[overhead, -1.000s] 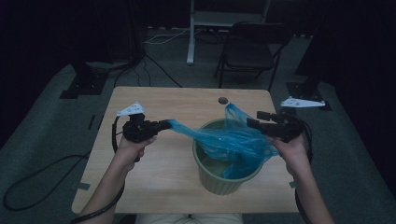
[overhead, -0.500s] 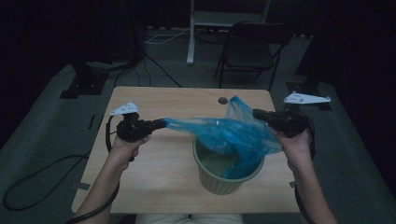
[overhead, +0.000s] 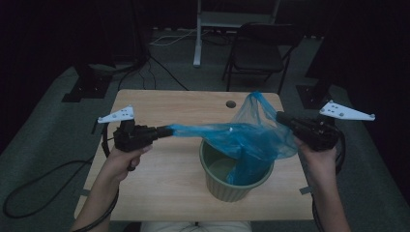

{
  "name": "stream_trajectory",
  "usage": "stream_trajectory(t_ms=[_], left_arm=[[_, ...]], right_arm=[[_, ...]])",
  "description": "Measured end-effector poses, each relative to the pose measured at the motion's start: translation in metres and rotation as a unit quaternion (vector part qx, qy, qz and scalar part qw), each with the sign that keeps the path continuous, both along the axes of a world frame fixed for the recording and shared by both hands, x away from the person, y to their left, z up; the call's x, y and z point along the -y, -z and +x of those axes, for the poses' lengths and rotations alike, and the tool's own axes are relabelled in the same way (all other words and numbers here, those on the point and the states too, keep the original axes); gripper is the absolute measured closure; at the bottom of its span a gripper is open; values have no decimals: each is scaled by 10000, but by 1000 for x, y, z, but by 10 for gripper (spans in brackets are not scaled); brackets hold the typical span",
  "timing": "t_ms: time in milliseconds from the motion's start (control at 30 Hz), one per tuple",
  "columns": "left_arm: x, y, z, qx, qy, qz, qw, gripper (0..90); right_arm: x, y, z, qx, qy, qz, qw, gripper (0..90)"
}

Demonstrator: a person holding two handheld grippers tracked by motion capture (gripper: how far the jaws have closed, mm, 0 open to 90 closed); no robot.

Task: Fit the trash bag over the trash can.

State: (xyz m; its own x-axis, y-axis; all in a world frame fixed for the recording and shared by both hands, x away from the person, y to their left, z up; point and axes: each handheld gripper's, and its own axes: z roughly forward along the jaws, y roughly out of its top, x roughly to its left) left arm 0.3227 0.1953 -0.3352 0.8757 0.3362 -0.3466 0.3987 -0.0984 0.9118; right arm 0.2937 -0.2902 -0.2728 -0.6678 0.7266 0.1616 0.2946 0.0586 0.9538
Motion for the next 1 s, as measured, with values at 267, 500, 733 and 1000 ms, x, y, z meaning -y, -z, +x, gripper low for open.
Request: stream_trajectory(t_ms=[267,500,733,1000], left_arm=[[32,37,-36,-310,805,891,9923,688],[29,80,-55,-832,895,1045,9870,876],[8,118,-61,-1395,620,1087,9823,798],[-36,69,-12,-1178,-625,1065,9853,433]], right_arm=[[0,9,14,-94,123,28,9999,899],[7,9,15,-35,197,203,9996,900],[5,7,14,2,94,277,9996,900],[-10,10,11,-7,-197,175,9997,900]])
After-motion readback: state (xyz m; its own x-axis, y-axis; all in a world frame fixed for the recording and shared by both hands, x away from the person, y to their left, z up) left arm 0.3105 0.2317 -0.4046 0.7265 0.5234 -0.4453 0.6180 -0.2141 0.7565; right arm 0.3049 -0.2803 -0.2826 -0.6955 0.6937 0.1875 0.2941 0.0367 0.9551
